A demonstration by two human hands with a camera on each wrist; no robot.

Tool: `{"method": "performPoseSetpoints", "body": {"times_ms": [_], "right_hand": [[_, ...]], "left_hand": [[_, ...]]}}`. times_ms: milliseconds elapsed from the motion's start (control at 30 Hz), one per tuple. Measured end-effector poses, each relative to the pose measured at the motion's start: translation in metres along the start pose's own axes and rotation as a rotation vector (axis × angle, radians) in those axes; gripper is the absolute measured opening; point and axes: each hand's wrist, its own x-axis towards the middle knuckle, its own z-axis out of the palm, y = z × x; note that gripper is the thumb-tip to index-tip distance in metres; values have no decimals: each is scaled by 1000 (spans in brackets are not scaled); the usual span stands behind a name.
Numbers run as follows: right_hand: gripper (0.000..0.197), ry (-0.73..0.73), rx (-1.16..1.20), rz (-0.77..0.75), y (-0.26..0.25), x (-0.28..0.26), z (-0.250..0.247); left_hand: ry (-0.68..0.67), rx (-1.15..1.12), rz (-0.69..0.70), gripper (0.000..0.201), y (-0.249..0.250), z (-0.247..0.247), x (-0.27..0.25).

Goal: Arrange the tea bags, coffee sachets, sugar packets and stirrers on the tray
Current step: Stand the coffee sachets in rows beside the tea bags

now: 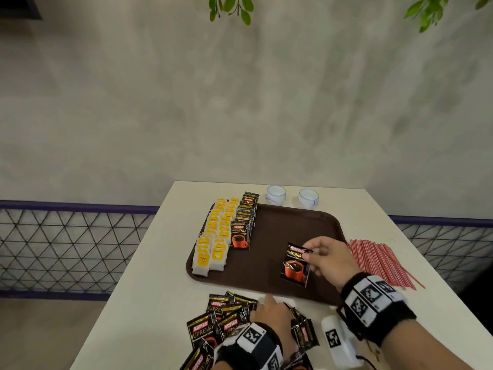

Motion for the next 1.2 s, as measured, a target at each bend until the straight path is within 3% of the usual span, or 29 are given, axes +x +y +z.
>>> {"method": "performPoseSetpoints", "body": {"times_ms": [100, 233, 333, 433, 533, 700, 833, 1000, 1067, 1133, 1200], "right_hand": [[9, -31, -3, 3, -14, 26, 25], [10, -89, -66, 7, -29, 59, 55], [15, -113, -109, 54, -37, 86, 77], [19, -127, -137, 101, -40, 108, 98], [23, -127, -141, 134, -35, 121, 119], [28, -51, -155, 211, -27, 132, 136], [28, -40, -187, 209, -23, 136, 139], [29, -49, -115, 165, -21, 132, 135], [29, -73, -152, 133, -26, 125, 131], [25, -164, -155, 68, -35, 110, 124], [18, -358, -92, -2, -45, 86, 117]], "left_hand": [[-21, -40, 66, 30, -4, -9, -1], [174, -217, 118, 28, -33, -21, -18], [310, -470, 122, 33, -71, -31, -38], [435, -804, 176, 24, -111, -38, -59], [508, -1020, 112, 22, -140, -46, -75], [640, -1077, 35, 25, -164, -49, -83], [626, -1152, 58, 34, -166, -48, -77], [562, -1399, 36, 17, -166, -45, -52], [524, -1500, 50, 27, -164, -46, -41], [491, -1594, 58, 25, -162, -50, -32], [444, -1627, 95, 23, -158, -54, -25]]}}
